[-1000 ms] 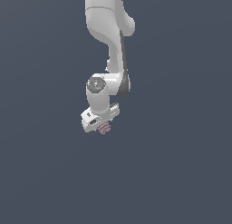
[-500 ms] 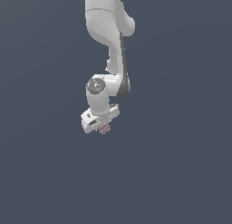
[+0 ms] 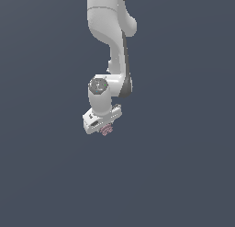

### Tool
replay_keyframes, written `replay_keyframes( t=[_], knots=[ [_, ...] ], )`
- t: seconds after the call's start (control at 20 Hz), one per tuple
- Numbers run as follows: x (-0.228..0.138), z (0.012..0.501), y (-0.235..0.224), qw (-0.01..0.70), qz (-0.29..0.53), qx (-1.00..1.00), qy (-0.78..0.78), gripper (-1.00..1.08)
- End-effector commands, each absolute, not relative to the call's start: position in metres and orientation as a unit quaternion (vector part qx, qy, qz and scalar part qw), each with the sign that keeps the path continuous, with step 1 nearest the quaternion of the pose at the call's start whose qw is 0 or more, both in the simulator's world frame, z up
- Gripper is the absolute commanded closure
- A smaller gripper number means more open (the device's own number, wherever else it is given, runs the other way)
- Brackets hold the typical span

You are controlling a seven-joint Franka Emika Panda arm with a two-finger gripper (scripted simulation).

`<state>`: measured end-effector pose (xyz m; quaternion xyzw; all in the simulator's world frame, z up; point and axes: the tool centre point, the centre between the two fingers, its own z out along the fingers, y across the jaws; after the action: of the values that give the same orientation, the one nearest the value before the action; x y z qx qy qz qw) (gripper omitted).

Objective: Pick up the object and move it to a goal position.

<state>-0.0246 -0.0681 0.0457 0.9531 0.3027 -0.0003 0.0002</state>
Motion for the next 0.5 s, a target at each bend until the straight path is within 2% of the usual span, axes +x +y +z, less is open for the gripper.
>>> replay_keyframes(
  t=[0.0,0.45],
  knots=[
    [-0.024,0.053,-0.063,0.0,0.0,0.953,0.303,1.08],
    [-0.024,0.111,-0.023,0.001,0.0,0.953,0.303,1.08]
  ],
)
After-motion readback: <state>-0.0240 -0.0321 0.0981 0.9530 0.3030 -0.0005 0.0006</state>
